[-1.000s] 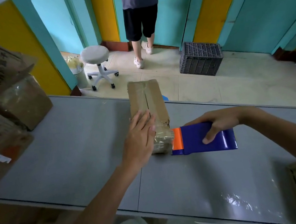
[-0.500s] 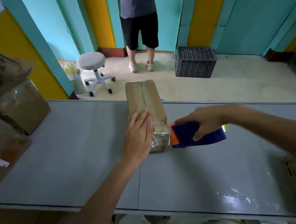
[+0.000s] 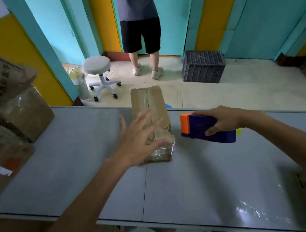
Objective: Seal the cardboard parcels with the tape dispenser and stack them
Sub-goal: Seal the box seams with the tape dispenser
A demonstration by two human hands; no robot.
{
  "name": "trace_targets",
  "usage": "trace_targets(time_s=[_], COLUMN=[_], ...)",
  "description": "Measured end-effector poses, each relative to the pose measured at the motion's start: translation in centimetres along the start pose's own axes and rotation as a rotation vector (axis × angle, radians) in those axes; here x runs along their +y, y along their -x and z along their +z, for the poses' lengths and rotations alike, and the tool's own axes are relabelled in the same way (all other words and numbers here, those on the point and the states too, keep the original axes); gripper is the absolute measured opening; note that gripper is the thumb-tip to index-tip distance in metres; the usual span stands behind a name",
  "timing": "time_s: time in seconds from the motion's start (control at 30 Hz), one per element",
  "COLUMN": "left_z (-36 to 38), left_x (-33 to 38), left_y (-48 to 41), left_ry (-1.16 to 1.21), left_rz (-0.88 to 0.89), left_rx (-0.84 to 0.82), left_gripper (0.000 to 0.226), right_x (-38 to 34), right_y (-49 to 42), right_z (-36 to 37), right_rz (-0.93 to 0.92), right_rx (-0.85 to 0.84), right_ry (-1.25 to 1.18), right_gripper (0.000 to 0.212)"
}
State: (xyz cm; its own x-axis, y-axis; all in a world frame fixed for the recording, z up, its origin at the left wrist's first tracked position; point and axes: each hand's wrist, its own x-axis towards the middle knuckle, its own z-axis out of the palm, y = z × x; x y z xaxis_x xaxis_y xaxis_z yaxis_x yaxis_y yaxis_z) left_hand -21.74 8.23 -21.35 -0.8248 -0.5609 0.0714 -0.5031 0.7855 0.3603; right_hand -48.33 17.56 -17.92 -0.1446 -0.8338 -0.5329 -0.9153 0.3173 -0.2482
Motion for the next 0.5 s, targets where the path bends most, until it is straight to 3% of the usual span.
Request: trace_targets(time_s=[0.13, 0.33, 0.5], left_z=[1.4, 2.8, 2.2], left_x=[1.2, 1.4, 1.6], left_y=[-1.6, -2.3, -2.0], left_ry=[-0.316, -0.571, -0.317], left_rz=[0.246, 0.305, 0.197], left_rx=[-0.058, -0.064, -0.107], left_gripper=[0.077, 0.066, 0.09], right_x=[0.7, 1.2, 1.0], right_y=[0.8, 1.9, 2.2], right_z=[-0.7, -0.1, -0.1], right_rz=[0.001, -0.01, -0.007], right_rx=[0.077, 0.1, 0.093], right_ry=[-0.048, -0.131, -0.141], right_gripper=[0.075, 0.074, 0.074])
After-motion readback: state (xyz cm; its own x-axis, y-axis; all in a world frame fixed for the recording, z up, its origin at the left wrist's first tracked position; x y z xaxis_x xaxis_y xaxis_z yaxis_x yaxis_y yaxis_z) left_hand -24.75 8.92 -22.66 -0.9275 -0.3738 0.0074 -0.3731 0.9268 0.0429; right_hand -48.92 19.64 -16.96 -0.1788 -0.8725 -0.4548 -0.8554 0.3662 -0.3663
